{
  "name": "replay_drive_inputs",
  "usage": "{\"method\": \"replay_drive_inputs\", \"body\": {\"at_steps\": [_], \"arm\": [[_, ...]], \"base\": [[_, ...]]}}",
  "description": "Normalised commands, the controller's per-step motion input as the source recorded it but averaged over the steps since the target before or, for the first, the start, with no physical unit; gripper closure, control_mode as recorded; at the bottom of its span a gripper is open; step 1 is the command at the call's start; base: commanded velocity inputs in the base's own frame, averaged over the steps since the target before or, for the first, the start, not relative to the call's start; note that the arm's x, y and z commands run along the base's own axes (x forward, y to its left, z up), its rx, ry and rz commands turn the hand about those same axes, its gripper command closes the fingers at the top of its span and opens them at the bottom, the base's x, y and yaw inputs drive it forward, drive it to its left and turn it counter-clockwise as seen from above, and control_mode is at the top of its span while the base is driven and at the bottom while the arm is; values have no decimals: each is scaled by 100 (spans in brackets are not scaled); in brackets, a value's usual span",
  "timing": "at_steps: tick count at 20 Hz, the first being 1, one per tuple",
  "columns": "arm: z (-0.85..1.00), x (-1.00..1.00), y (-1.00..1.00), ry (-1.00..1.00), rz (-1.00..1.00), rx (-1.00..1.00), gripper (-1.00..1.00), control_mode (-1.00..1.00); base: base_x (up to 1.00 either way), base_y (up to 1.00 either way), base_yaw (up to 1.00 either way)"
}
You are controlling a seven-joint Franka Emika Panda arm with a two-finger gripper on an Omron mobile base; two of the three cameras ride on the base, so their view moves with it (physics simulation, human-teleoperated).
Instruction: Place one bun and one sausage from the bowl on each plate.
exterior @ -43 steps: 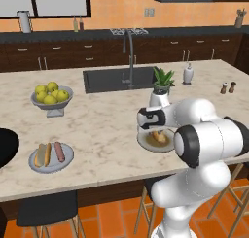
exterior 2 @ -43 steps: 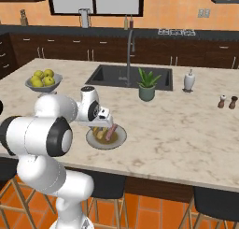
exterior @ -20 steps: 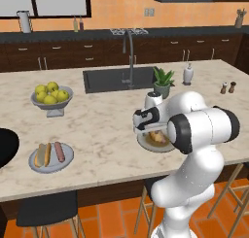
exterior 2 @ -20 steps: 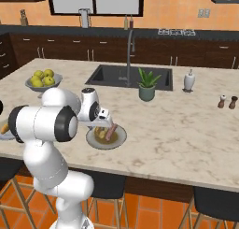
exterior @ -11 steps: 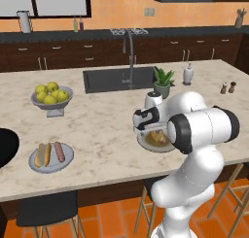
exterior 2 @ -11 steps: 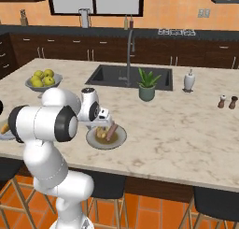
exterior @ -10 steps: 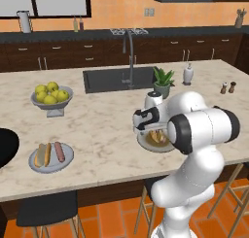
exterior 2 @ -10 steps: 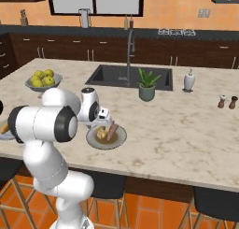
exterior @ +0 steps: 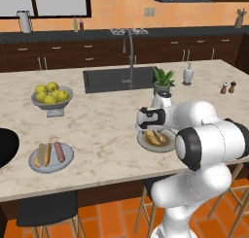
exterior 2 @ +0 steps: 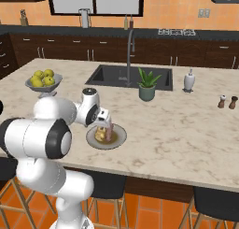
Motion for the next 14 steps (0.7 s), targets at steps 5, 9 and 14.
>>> {"method": "replay_drive_inputs", "body": {"at_steps": [5, 9, 14], "arm": [[92, -31, -13, 4, -2, 6, -100, -100], [85, -49, -46, 19, -6, 3, -100, -100], [52, -97, -57, 13, -3, 3, -100, -100]], "base": [[0, 0, 0], [0, 0, 0], [0, 0, 0]]}}
